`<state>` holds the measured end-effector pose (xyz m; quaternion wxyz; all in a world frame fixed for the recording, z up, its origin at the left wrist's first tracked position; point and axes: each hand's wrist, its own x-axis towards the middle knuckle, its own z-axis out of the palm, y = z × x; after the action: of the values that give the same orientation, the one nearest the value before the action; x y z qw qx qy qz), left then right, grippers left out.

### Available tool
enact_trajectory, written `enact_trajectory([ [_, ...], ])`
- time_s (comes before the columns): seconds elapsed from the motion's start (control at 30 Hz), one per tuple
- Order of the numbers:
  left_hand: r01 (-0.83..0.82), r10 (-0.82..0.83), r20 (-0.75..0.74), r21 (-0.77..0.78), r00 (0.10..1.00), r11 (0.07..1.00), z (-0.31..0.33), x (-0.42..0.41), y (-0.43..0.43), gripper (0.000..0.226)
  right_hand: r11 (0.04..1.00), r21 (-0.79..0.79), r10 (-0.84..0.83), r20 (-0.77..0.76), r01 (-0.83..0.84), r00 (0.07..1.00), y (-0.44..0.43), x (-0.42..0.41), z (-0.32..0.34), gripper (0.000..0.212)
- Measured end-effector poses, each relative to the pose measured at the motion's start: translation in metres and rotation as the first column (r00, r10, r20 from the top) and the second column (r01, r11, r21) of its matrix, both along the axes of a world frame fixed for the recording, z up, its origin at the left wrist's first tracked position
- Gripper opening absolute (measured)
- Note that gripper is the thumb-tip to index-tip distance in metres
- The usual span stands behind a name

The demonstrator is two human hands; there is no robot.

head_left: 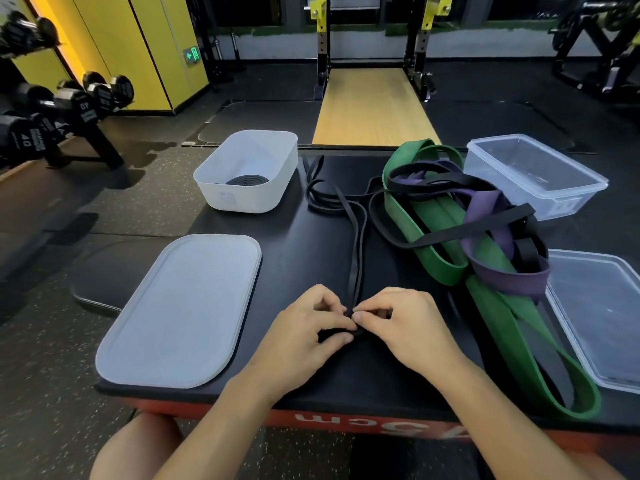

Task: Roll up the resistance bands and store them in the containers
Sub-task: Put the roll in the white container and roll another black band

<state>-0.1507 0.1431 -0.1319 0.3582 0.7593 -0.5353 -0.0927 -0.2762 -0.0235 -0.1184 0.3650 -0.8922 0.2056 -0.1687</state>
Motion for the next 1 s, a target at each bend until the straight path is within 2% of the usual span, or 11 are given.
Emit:
enact_trajectory([
  [0.2, -0.042, 0.041, -0.02, -0.044, 0.999, 0.998, -0.001, -0.001, 0.001, 0.018, 0.998, -0.042, -0.054, -0.084, 0.051, 0.995, 0.005, 0.005, 0.005, 0.004],
  [0.3, -0.063, 0.064, 0.003, -0.045, 0.998, 0.997, -0.002, -0.003, 0.0, 0.015, 0.995, -0.101, -0.03, -0.051, 0.025, 0.998, 0.007, 0.002, 0.003, 0.009],
  [0.47, -0.112, 0.12, 0.228, -0.045, 0.966, 0.993, -0.006, -0.006, 0.0, 0.022, 0.981, -0.161, 0.107, -0.041, -0.112, 0.993, 0.001, 0.002, 0.0, 0.008],
  [0.6, -0.13, 0.141, 0.212, -0.063, 0.967, 0.989, -0.008, -0.008, 0.001, 0.025, 0.913, -0.315, 0.212, -0.175, -0.259, 0.961, -0.004, 0.009, 0.01, 0.009],
  [0.73, -0.133, 0.144, 0.211, -0.066, 0.967, 0.989, -0.009, -0.008, 0.0, 0.025, 0.882, -0.282, 0.293, -0.296, -0.376, 0.909, -0.014, 0.013, 0.023, 0.013],
  [0.9, -0.131, 0.144, 0.209, -0.074, 0.967, 0.989, -0.011, -0.008, -0.001, 0.026, 0.88, -0.209, 0.355, -0.306, -0.426, 0.883, -0.018, 0.007, 0.028, 0.013],
  [1.0, -0.131, 0.142, 0.213, -0.065, 0.967, 0.989, -0.013, -0.007, -0.001, 0.02, 0.852, -0.294, 0.352, -0.291, -0.434, 0.889, -0.015, -0.001, 0.02, 0.017],
])
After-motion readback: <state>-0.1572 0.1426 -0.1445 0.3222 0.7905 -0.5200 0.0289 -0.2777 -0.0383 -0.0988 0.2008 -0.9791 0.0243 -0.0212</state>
